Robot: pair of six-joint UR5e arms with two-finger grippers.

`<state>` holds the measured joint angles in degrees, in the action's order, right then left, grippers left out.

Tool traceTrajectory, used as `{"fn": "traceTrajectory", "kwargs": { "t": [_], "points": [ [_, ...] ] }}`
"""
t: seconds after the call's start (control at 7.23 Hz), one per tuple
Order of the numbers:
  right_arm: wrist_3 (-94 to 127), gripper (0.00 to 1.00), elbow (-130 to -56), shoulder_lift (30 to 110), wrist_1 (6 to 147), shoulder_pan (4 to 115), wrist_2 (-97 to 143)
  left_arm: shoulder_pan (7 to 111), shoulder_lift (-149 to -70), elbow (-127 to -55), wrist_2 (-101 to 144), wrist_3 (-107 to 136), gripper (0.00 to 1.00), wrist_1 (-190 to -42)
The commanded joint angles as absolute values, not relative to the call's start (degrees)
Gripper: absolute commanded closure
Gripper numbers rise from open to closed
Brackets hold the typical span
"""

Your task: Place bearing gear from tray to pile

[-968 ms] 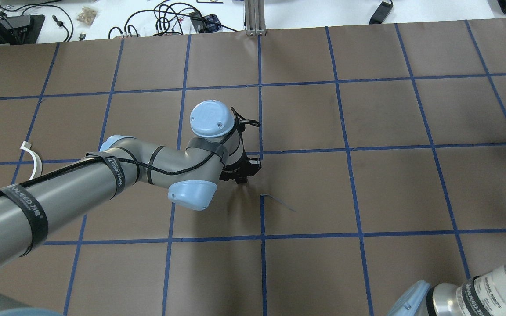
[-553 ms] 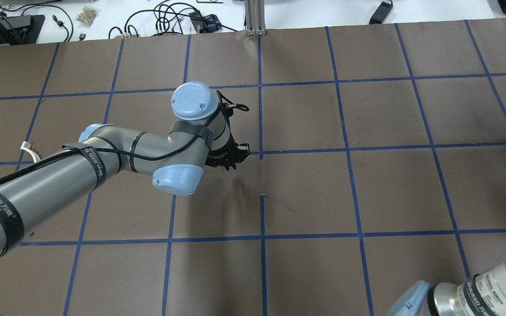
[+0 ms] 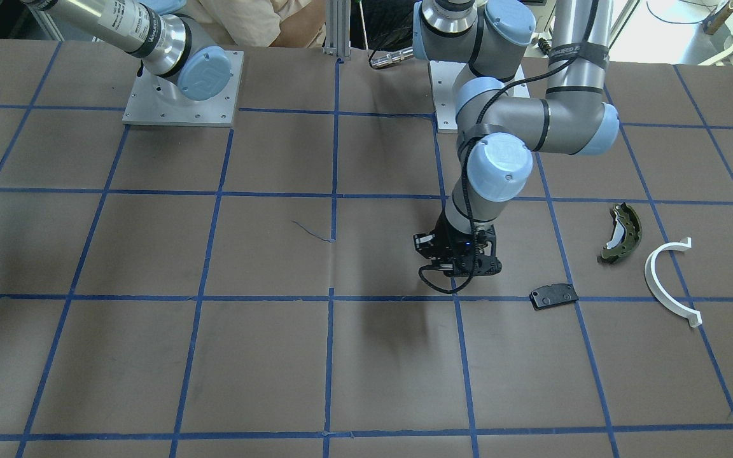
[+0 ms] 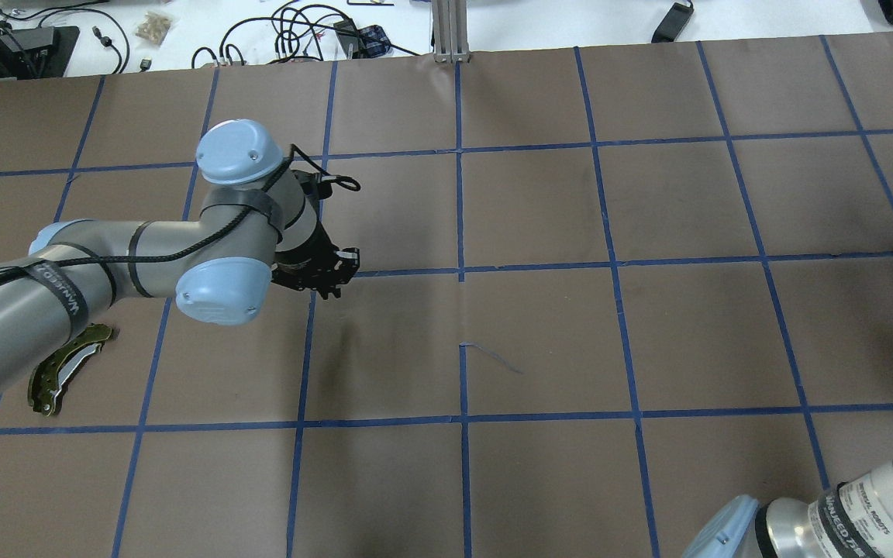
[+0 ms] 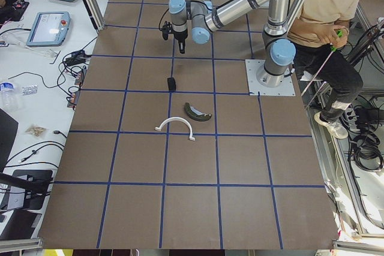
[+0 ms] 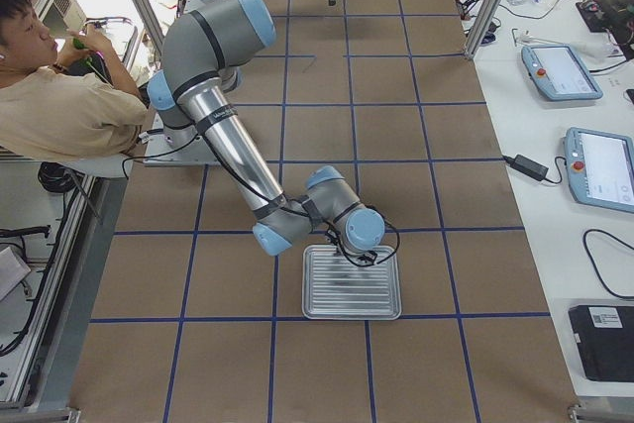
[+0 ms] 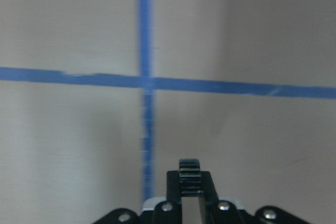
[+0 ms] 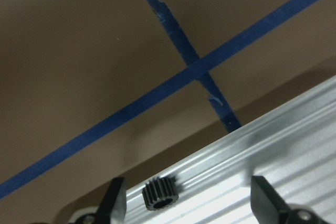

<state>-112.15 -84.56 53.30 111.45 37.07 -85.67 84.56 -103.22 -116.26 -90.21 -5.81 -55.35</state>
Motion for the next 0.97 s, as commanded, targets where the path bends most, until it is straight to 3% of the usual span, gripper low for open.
{"fn": "traceTrajectory", "kwargs": {
  "t": [0.0, 0.14, 0.41, 0.55, 0.69, 0.83],
  "points": [
    [-112.32, 0.21, -84.55, 53.17, 111.44, 37.09, -87.89, 72.12, -102.04, -118.83, -94.38, -23.59, 1.0, -54.06],
    [-112.32, 0.22, -84.55, 53.17, 111.53, 37.09, -87.89, 68.33, -101.87, -118.92, -94.39, -26.17, 1.0, -54.14],
    [-111.63, 0.38, -84.64, 53.26, 111.01, 37.09, -87.8, 67.15, -101.95, -119.09, -94.31, -29.0, 1.0, -54.05],
    [-111.62, 0.41, -84.73, 53.09, 111.09, 37.18, -87.8, 67.15, -102.21, -119.09, -94.31, -28.92, 0.42, -54.05],
    [-111.53, 0.43, -84.73, 53.17, 110.92, 37.26, -87.72, 67.24, -102.48, -119.0, -94.39, -28.92, 0.0, -54.14],
    [-111.36, 0.52, -84.81, 53.26, 110.31, 37.35, -87.89, 67.24, -102.57, -119.0, -94.48, -29.0, 0.0, -54.05]
  ]
}}
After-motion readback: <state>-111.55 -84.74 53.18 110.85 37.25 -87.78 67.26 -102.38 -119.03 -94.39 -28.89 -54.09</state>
